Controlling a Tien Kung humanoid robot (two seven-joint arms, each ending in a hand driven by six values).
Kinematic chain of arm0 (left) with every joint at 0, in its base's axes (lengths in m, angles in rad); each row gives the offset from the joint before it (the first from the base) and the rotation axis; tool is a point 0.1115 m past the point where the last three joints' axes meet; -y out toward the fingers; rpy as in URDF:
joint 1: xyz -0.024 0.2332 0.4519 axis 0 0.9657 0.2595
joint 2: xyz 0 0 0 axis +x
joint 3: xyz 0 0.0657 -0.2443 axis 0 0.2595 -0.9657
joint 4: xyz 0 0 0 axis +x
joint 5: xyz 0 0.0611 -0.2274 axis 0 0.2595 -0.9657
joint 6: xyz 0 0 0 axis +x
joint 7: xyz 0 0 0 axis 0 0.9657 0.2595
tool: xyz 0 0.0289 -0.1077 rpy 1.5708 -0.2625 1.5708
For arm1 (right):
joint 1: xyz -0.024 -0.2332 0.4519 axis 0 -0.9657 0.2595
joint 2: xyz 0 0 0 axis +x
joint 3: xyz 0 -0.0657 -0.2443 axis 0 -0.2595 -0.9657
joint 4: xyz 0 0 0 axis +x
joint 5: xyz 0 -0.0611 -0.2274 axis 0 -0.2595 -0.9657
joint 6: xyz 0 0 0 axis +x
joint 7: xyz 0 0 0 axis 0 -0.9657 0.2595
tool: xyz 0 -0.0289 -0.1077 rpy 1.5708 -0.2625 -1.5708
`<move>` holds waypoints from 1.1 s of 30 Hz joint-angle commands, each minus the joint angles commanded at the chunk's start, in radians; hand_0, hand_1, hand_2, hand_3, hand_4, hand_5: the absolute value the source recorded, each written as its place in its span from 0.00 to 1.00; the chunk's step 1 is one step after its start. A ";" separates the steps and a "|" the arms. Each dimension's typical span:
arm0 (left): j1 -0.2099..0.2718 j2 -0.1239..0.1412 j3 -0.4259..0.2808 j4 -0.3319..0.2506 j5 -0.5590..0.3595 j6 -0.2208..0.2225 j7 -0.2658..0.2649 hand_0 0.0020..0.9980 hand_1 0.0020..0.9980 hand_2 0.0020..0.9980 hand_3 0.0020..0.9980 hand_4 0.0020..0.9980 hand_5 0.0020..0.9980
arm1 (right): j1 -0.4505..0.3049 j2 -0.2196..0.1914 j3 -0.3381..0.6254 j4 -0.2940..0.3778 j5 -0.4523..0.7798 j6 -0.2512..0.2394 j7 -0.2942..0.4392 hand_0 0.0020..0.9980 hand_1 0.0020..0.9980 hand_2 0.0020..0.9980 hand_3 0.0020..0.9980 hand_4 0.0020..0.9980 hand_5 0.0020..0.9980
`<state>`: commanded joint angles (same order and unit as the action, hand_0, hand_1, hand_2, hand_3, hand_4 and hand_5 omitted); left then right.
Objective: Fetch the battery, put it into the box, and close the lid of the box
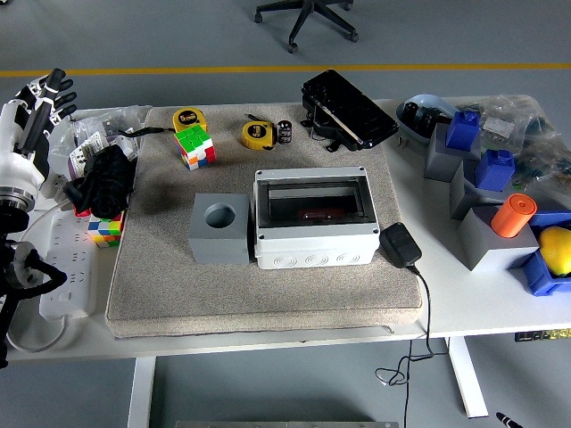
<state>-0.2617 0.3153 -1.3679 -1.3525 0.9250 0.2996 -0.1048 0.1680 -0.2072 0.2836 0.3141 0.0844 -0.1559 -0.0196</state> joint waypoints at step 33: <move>0.009 0.007 -0.019 -0.017 -0.001 0.003 0.004 0.73 0.73 0.73 0.70 1.00 0.69 | 0.012 -0.005 -0.023 0.001 0.006 -0.003 -0.006 0.58 0.64 0.66 0.58 0.94 0.50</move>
<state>-0.2531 0.3221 -1.3866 -1.3694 0.9238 0.3029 -0.1009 0.1798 -0.2121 0.2610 0.3153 0.0906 -0.1590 -0.0260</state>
